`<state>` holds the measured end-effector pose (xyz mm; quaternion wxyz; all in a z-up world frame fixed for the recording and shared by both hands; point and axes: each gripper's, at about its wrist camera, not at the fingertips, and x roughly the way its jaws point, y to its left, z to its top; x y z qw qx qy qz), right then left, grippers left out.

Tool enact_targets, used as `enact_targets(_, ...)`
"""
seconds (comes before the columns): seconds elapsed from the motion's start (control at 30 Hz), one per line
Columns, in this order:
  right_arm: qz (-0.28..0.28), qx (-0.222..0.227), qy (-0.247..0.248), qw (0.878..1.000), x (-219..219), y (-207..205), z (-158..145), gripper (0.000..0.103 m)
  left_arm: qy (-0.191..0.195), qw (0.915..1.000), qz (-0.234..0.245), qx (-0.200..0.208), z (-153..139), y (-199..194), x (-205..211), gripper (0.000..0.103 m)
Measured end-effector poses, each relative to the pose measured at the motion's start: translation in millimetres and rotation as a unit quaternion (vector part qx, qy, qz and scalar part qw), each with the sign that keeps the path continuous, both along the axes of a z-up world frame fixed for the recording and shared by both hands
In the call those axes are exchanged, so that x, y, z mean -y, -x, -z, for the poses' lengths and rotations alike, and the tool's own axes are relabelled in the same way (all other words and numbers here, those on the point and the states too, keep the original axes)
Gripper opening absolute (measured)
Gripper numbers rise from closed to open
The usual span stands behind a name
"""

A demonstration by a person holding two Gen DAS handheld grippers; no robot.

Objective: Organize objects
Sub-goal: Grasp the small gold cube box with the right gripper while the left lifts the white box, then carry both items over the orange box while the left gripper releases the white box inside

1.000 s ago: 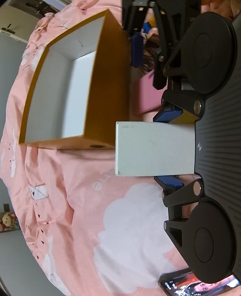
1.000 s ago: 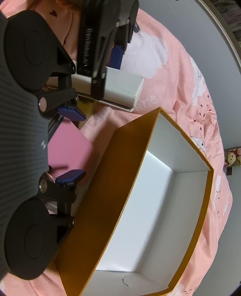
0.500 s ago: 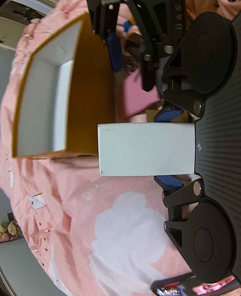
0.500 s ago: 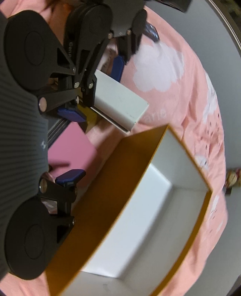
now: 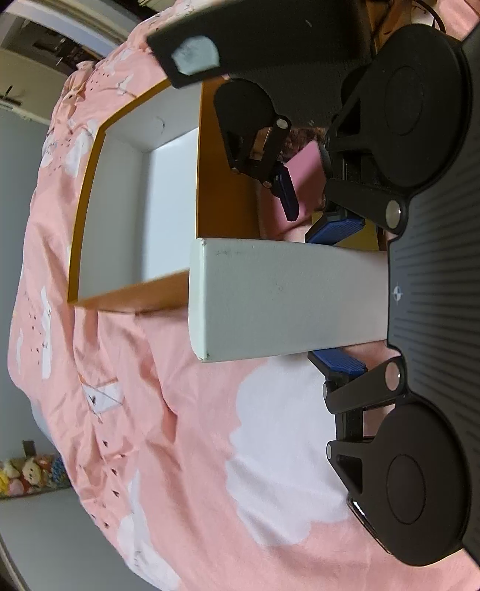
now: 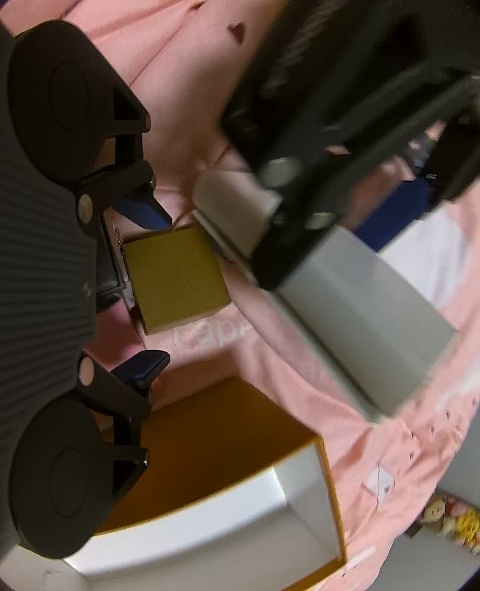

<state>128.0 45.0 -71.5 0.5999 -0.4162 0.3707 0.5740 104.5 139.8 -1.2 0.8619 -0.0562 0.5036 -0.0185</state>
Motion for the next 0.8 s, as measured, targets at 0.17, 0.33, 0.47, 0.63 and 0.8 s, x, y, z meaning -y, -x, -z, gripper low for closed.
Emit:
enact_targets(0.17, -0.019, 0.008, 0.031, 0.999, -10.1, 0.5, 17.6, 0.078, 0.024, 0.9996, -0.014, 0.007, 3.9, 3.0, -13.2, 0.07)
enact_targets(0.33, -0.022, 0.004, 0.034, 0.999, -12.2, 1.6, 25.4, 0.066, 0.041, 0.999, -0.018, 0.011, 3.4, 5.0, -19.8, 0.07)
enact_targets(0.47, -0.016, 0.01, 0.014, 1.0, -7.6, 3.0, 10.9, 0.065, 0.046, 0.9987, -0.018, 0.013, 1.2, 6.2, -20.3, 0.069)
enact_targets(0.63, 0.008, 0.012, -0.02, 1.0, 6.2, -0.4, -21.8, 0.064, 0.053, 0.9982, -0.012, 0.027, -10.8, 10.2, -17.3, 0.069)
enact_targets(0.8, 0.04, 0.026, -0.059, 0.997, 34.5, -2.9, -62.7, 0.064, 0.05, 0.9972, 0.002, 0.055, -36.8, 12.6, -10.6, 0.069)
